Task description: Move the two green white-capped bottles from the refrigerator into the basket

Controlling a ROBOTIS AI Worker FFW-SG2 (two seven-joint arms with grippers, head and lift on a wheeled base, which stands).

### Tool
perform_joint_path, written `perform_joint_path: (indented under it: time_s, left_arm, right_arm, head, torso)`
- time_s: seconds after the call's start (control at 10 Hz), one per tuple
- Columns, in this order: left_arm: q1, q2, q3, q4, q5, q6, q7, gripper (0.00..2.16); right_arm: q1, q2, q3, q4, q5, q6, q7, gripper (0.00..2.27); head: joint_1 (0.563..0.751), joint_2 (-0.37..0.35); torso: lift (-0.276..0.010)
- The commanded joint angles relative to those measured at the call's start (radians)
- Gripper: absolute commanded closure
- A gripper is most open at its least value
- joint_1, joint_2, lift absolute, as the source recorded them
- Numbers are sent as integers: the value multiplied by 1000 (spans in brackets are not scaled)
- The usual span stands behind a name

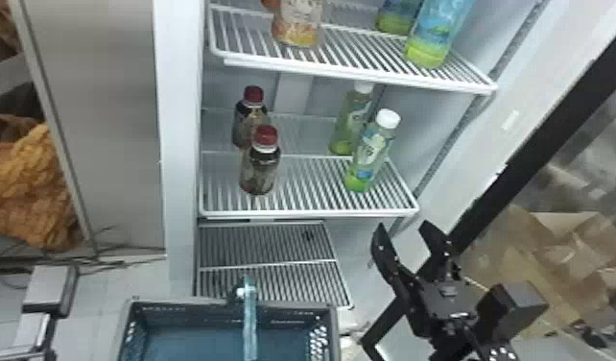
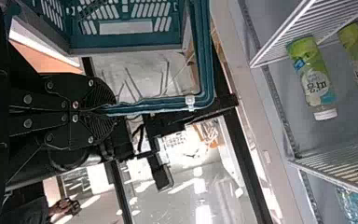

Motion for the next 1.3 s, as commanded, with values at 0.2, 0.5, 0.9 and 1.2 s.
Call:
perform_joint_path:
  time_s: [0.2, 0.5, 0.9, 1.2]
  left_arm:
    - [4, -1, 3, -3, 2, -2, 0, 1159]
    - [6, -1, 7, -5, 2, -4, -2, 1159]
    - [9, -2, 9, -8, 2, -7, -2, 1159]
    - [9, -2, 11, -8, 4, -7, -2, 1159]
  right_arm:
    - [-111, 0, -31, 108, 32, -53, -1, 449]
    - [-204, -14, -31, 209, 34, -90, -1, 449]
    - [-312, -28, -19, 314, 42, -124, -9, 449]
    - [-393, -35, 12, 403, 44, -139, -18, 447]
  head:
    - [695, -350]
    - [695, -350]
    - [695, -350]
    - [695, -350]
  torso:
    - [-263]
    - [-263]
    - [-263]
    - [-263]
